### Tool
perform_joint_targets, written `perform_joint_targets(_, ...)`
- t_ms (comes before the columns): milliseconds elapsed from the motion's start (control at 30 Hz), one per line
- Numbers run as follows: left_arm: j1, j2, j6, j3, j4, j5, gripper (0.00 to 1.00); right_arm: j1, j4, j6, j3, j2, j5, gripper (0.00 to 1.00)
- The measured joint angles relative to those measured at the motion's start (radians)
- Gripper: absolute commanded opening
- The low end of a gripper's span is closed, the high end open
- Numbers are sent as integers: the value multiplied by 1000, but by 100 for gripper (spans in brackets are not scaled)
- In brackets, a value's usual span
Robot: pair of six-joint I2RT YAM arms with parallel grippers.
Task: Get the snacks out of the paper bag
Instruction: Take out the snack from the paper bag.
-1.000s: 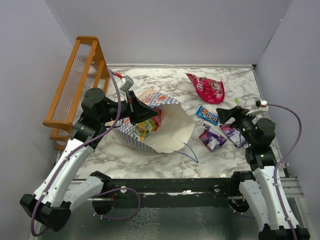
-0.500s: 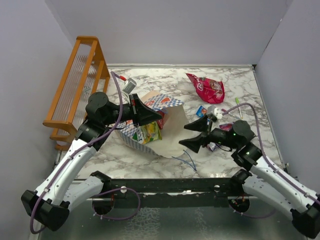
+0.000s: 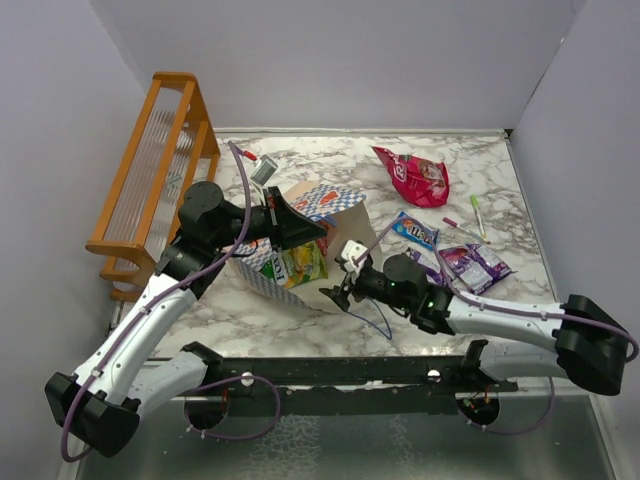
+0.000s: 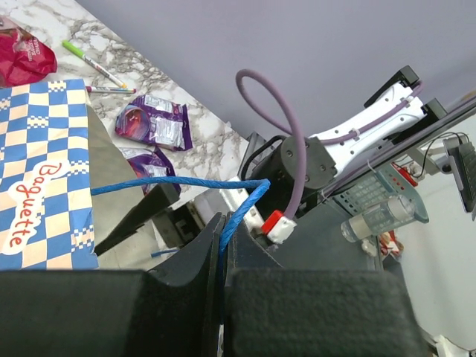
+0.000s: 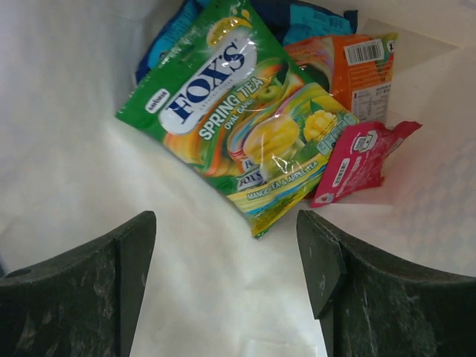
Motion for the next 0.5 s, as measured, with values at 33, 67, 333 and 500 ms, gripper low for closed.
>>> perform_joint_targets(33, 0, 2, 1, 0, -2, 0, 0, 0, 29, -13, 0, 24, 17, 75)
perform_joint_targets(67, 0, 3, 2, 0, -5, 0, 0, 0, 62, -28, 0, 57, 39, 75)
perform_joint_targets(333, 0, 2, 6, 4, -32, -6, 0, 0, 279, -152, 2, 226, 116, 77)
perform_joint_targets(500, -3, -2, 6, 10, -41, -11, 0, 0, 359, -283, 5, 314, 114, 79)
